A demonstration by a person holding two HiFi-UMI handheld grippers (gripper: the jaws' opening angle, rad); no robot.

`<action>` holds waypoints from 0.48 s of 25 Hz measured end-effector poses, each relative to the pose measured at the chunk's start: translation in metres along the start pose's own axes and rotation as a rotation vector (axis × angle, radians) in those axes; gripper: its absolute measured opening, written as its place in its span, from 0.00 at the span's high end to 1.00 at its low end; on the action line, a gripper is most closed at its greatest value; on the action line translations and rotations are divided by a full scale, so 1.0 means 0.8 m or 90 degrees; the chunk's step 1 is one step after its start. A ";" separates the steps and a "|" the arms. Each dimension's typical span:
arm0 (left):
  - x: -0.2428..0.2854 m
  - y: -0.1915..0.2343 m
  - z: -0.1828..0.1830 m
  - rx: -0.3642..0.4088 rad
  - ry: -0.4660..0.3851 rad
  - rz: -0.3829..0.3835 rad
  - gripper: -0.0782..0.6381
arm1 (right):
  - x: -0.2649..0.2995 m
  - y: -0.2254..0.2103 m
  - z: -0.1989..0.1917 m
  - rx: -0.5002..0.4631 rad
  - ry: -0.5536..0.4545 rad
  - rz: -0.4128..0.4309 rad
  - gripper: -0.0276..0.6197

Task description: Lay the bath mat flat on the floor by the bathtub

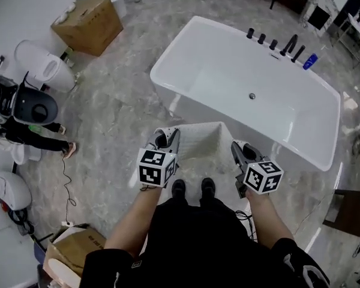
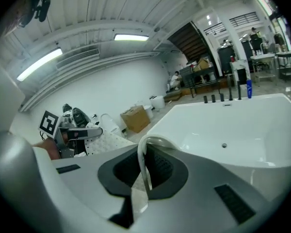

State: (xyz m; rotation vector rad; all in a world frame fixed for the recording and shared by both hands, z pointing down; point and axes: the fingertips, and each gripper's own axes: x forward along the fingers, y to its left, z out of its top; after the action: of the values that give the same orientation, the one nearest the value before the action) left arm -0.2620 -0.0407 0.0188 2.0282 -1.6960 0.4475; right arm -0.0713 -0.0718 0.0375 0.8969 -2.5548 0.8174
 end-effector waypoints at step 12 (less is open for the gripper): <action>0.071 -0.051 0.000 0.097 0.049 -0.202 0.86 | -0.064 -0.034 -0.031 0.114 -0.070 -0.212 0.92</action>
State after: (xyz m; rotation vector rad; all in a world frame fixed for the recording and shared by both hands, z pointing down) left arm -0.2113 -0.0823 0.0429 2.3064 -1.2988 0.5506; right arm -0.0121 -0.0501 0.0450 1.4123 -2.3506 0.9222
